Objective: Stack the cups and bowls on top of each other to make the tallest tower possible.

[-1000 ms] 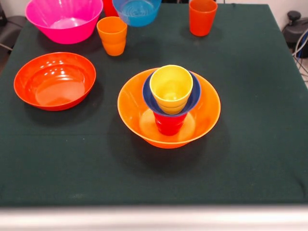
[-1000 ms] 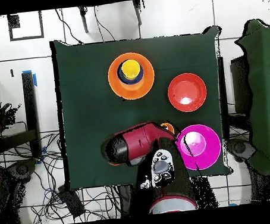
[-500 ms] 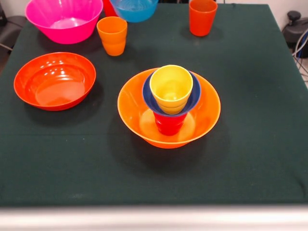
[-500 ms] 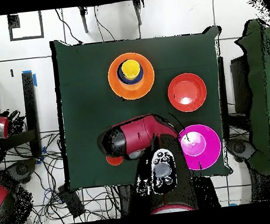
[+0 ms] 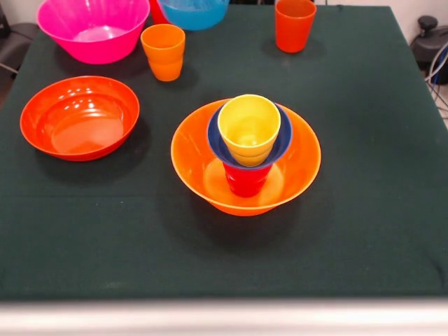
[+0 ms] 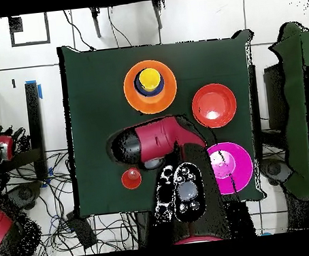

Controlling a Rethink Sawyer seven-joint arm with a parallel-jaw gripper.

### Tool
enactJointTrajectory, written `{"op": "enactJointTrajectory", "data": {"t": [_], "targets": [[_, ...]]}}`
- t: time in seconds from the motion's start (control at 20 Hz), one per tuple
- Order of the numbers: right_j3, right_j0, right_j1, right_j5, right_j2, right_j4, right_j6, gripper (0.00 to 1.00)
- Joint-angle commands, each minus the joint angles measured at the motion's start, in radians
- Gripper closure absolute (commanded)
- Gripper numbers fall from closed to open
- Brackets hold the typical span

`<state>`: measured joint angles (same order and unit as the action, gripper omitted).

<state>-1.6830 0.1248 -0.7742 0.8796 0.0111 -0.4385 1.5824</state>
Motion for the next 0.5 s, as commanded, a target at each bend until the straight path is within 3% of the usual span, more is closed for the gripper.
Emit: {"op": "enactJointTrajectory", "data": {"t": [0.05, 0.5], "targets": [[0.187, 0.037, 0.099, 0.109, -0.174, 0.065, -0.081, 1.00], [0.382, 0.029, 0.217, 0.216, -0.211, 0.101, -0.061, 1.00]]}}
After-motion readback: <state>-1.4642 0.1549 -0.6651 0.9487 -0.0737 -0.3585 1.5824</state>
